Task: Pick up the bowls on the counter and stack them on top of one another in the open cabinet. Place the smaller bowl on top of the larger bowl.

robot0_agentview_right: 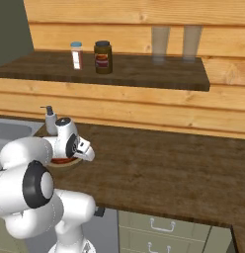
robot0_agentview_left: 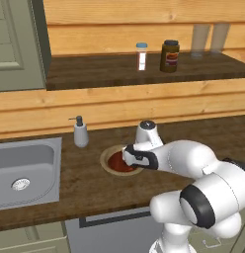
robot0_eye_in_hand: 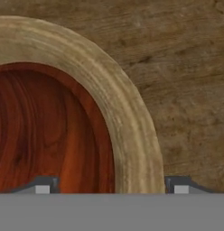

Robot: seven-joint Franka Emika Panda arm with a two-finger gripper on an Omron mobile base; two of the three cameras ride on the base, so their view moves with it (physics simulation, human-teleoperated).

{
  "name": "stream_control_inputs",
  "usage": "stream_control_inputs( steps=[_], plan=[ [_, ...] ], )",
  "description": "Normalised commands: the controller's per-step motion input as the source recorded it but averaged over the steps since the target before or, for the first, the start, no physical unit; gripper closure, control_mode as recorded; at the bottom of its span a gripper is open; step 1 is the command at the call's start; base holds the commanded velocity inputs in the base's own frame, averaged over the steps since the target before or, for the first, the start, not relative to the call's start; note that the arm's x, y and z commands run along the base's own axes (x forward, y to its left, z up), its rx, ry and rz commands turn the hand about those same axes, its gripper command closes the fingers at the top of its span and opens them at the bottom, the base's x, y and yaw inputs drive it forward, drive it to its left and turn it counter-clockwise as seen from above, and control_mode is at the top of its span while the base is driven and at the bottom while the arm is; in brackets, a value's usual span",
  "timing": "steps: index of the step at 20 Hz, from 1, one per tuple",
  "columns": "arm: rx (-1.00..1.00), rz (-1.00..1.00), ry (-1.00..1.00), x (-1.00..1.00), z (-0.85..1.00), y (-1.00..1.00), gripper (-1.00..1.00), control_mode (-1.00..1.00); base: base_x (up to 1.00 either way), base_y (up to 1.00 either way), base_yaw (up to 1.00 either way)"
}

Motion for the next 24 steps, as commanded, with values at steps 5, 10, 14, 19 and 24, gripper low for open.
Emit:
stream_control_inputs(
  steps=[5,10,14,19,24],
  plan=[
    [0.00,0.00,0.00,0.00,0.00,0.00,1.00,-1.00,0.00,0.00,0.00],
    [0.00,-0.01,0.00,-0.10,0.06,-0.03,1.00,-1.00,0.00,0.00,0.00],
    [0.09,-0.05,-0.03,-0.52,0.39,-0.13,1.00,-1.00,0.00,0.00,0.00],
    [0.14,-0.05,-0.14,-0.61,0.89,-0.19,1.00,-1.00,0.00,0.00,0.00],
    [0.03,0.00,-0.19,-0.51,1.00,0.00,1.00,-1.00,0.00,0.00,0.00]
  ],
)
